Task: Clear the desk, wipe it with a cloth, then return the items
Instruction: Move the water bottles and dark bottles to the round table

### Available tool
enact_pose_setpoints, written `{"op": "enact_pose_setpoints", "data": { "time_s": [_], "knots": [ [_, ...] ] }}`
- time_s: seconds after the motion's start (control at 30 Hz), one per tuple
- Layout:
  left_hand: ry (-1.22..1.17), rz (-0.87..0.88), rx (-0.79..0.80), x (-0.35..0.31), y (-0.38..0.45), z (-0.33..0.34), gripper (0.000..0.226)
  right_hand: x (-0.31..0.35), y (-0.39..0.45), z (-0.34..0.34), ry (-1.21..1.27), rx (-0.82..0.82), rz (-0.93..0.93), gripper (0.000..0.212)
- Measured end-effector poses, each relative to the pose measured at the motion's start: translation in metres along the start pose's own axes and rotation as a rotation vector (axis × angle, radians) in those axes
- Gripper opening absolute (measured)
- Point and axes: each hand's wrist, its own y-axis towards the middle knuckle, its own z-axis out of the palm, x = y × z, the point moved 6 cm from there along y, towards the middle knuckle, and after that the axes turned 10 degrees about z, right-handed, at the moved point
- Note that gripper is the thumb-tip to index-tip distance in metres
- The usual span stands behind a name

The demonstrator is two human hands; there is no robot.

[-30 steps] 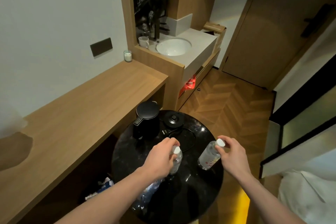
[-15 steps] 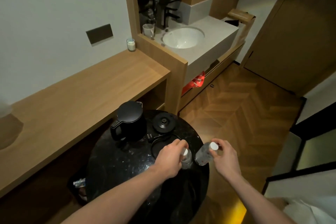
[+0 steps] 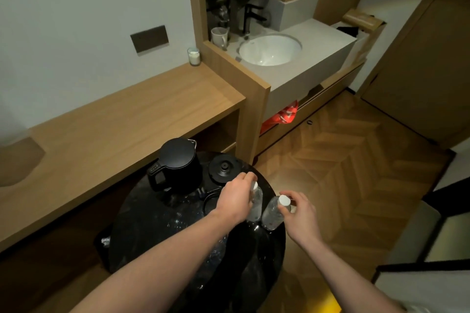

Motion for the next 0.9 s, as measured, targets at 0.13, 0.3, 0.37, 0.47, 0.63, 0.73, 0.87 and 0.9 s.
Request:
{"op": "enact_pose_setpoints", "data": {
  "time_s": [0.13,0.3,0.37,0.47,0.63,0.73,0.87,0.9],
  "knots": [
    [-0.035,0.008,-0.026,-0.008,0.006,0.002,0.058,0.001,0.004,-0.001,-0.021,0.033,-0.007,0.027],
    [-0.041,-0.021,-0.043,-0.007,0.008,0.002,0.053,0.002,0.005,-0.001,-0.046,0.05,-0.033,0.026],
    [-0.029,0.004,-0.045,-0.008,0.008,0.002,0.052,0.001,0.006,-0.002,-0.041,0.05,-0.044,0.025],
    [-0.029,0.041,-0.035,-0.013,0.006,0.003,0.053,0.001,0.006,-0.002,-0.045,0.056,-0.053,0.024],
    [-0.041,0.047,-0.019,-0.019,-0.001,0.013,0.051,0.001,0.008,-0.001,-0.05,0.067,-0.055,0.026],
    [-0.04,0.028,0.001,-0.02,-0.002,0.018,0.053,0.002,0.009,0.0,-0.052,0.077,-0.071,0.027],
    [-0.037,0.04,0.01,-0.023,-0.001,0.02,0.054,-0.001,0.009,-0.002,-0.051,0.086,-0.105,0.027],
    [-0.037,0.05,0.011,-0.024,-0.002,0.021,0.055,-0.002,0.009,-0.003,-0.062,0.089,-0.111,0.026]
  ]
}}
